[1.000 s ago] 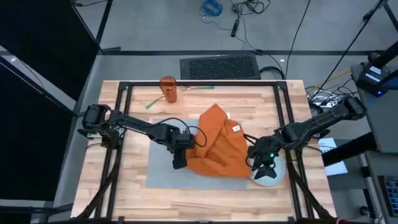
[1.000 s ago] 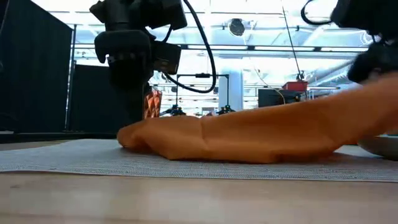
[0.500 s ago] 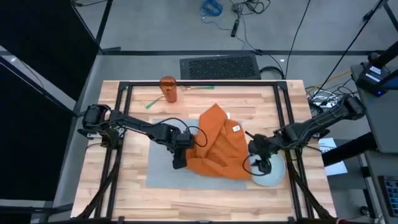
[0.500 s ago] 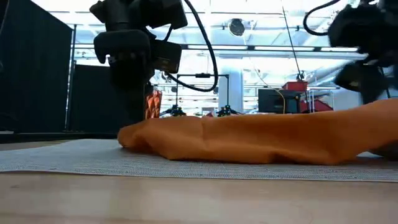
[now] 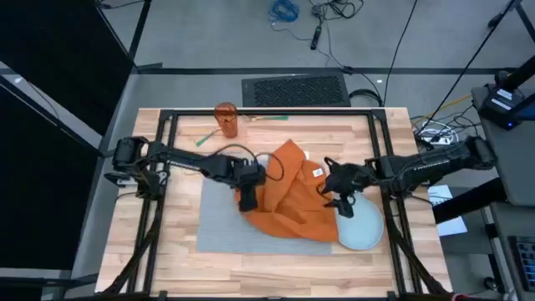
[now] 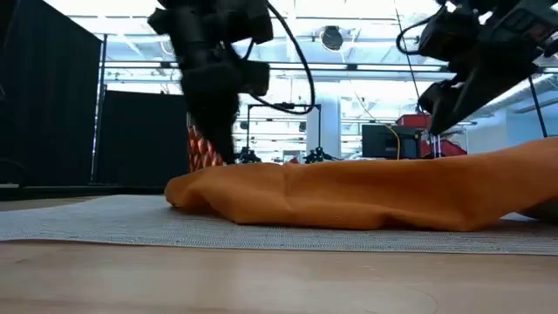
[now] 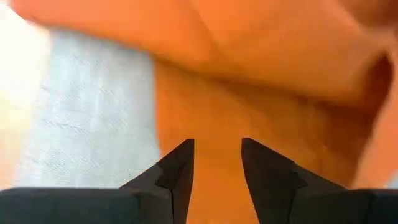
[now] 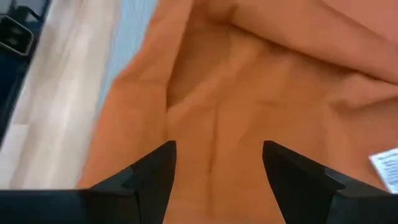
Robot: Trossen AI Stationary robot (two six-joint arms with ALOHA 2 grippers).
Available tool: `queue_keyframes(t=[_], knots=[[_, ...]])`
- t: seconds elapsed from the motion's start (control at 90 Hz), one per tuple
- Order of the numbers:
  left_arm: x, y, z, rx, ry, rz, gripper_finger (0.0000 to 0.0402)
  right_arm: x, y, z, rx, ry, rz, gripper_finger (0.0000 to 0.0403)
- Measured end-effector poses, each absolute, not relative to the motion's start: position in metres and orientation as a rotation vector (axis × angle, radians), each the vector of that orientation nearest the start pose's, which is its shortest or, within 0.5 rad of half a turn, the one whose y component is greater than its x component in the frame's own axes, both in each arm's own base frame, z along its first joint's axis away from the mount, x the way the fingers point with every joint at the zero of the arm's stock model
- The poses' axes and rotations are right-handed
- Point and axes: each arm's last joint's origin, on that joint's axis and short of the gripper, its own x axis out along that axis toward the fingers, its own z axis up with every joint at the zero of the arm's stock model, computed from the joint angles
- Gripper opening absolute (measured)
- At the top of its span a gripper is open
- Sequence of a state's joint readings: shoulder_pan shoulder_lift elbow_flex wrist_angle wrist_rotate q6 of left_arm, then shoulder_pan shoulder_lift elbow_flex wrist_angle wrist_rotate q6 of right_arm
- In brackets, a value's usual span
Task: Set table place
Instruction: Fold the orange table napkin
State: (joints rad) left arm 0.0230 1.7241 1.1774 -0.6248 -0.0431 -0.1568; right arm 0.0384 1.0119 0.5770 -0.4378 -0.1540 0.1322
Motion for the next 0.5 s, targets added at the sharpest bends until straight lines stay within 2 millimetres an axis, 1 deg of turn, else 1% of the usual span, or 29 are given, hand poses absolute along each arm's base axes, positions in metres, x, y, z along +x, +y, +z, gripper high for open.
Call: queue_keyframes(t=[0.122, 0.211, 0.289, 0.367, 0.5], knots=[[0.343, 0.030, 0.210, -0.100, 1.127, 0.164, 0.0118, 0.182, -0.015, 0.199, 0.148, 0.954, 0.035, 0.0226], [0.344, 0.048, 0.216, -0.081, 1.117, 0.221, 0.0118, 0.180, -0.035, 0.200, 0.165, 0.938, -0.047, 0.0226], [0.343, 0.064, 0.219, -0.088, 1.105, 0.261, 0.0118, 0.177, -0.048, 0.199, 0.171, 0.937, -0.100, 0.0226], [0.340, 0.076, 0.219, -0.114, 1.110, 0.283, 0.0118, 0.175, -0.058, 0.198, 0.199, 0.937, -0.111, 0.0226], [0.337, 0.087, 0.219, -0.142, 1.109, 0.260, 0.0118, 0.178, -0.069, 0.188, 0.238, 0.967, -0.082, 0.0226]])
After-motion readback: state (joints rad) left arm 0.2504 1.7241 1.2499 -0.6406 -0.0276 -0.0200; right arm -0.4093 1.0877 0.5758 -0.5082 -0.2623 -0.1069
